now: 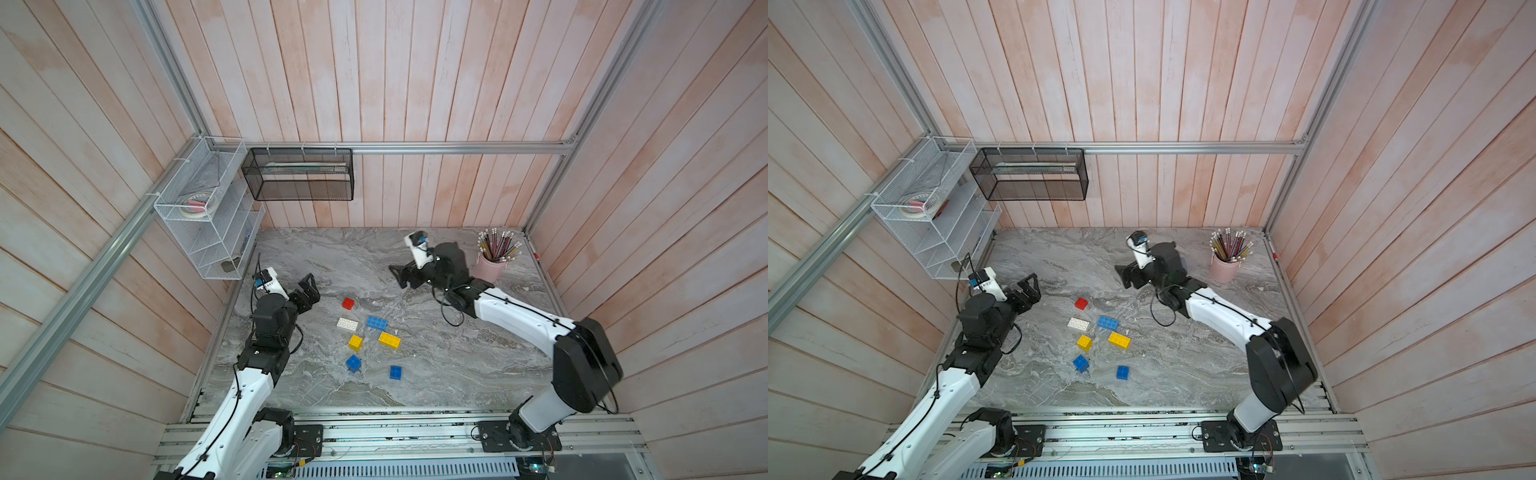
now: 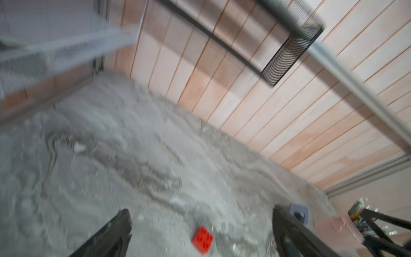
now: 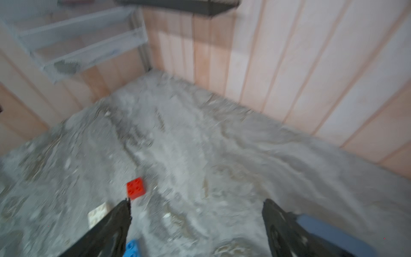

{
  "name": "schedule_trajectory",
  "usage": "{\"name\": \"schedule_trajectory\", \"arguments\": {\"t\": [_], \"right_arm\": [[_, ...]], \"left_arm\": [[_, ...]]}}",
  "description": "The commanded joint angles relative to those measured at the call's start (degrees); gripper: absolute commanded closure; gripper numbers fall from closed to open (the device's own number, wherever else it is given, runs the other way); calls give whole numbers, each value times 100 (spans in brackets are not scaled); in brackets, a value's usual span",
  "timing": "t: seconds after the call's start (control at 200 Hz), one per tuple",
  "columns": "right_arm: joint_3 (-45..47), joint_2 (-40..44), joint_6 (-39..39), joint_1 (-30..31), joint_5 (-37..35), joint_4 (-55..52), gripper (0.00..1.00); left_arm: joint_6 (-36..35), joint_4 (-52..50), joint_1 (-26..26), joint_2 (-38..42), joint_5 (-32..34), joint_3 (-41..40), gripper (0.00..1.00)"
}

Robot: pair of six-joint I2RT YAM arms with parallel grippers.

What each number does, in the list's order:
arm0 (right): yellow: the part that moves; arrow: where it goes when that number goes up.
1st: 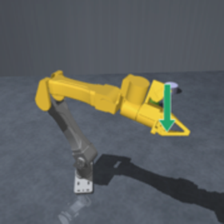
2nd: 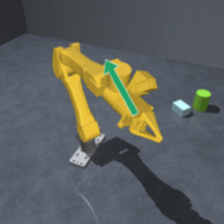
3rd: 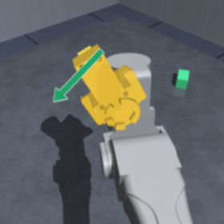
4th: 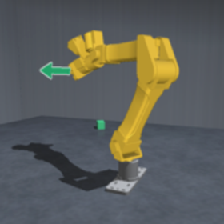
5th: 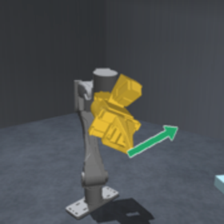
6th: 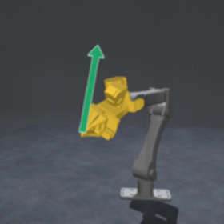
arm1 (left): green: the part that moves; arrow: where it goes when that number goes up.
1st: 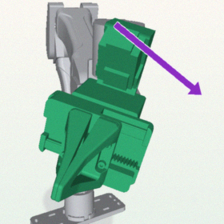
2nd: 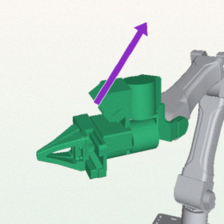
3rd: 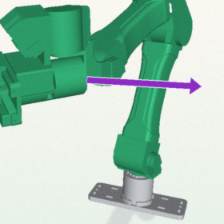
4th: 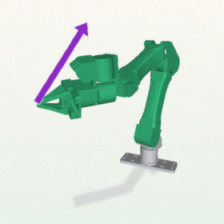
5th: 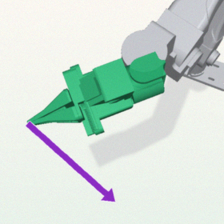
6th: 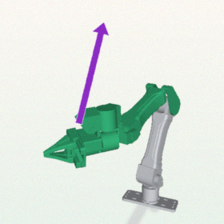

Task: Assemble a spoon with lego
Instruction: Pick up the lego brick from the center of the board.

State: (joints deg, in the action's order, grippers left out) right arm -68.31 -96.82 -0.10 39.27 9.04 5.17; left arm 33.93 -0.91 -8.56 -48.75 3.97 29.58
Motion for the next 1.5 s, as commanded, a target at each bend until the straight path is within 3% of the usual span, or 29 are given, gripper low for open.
{"name": "schedule_trajectory", "arguments": {"t": [0.0, 0.24, 0.495, 0.895, 1.18, 1.365, 1.495], "right_arm": [[-479, -664, 483, 504, 483, -1965, 10], [-1475, -1585, 747, 1114, 815, -2594, 26], [-1580, -1825, 751, 1468, 1108, -2646, 34], [-1641, -2109, 713, 1786, 811, -2741, 41], [-1676, -2283, 685, 1884, 542, -2714, 53], [-1685, -2354, 678, 1935, 413, -2676, 71], [-1719, -2300, 689, 1996, 324, -2704, 89]], "left_arm": [[620, -1682, -247, 389, -230, -209, 0], [919, -2162, -340, 1080, 26, -630, 0], [966, -2403, -342, 1624, 45, -796, 0], [958, -2427, -342, 1875, -35, -831, 0], [957, -2444, -356, 1966, -36, -839, 0], [940, -2443, -357, 1984, -36, -839, 0], [914, -2438, -360, 1980, -19, -840, 0]]}}
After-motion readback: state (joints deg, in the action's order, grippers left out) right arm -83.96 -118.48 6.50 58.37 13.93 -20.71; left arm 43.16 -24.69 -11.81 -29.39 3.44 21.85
